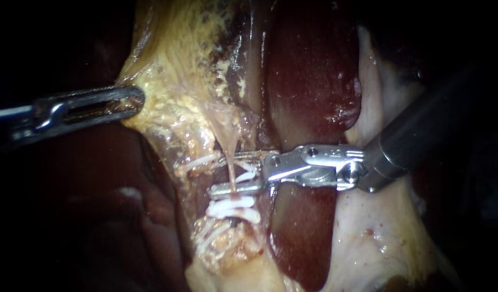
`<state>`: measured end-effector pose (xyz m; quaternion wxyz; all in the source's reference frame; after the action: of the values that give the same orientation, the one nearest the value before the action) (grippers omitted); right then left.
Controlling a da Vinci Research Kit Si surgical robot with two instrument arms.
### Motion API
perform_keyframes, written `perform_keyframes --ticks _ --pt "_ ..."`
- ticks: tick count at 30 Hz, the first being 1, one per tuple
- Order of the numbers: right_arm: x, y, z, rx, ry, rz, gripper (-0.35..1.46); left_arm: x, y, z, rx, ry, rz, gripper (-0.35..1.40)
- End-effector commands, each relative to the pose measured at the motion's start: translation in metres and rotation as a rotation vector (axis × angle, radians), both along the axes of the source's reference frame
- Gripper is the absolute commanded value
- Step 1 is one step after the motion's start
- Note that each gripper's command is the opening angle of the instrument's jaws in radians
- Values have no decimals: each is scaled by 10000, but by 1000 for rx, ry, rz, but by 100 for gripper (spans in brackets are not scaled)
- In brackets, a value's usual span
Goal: Clipping third clip right tube
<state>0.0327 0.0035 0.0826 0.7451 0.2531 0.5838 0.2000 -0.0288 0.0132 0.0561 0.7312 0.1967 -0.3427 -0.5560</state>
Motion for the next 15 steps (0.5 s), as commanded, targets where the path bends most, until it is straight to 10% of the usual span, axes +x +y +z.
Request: perform_keyframes --ticks 1,15 --pt "0 0 0 0 0 0 35 0 0 0 0 -1 1 -35" --pt "-45 25 -24 7 -13 22 42 2 1 -2 1 -1 2 -35"
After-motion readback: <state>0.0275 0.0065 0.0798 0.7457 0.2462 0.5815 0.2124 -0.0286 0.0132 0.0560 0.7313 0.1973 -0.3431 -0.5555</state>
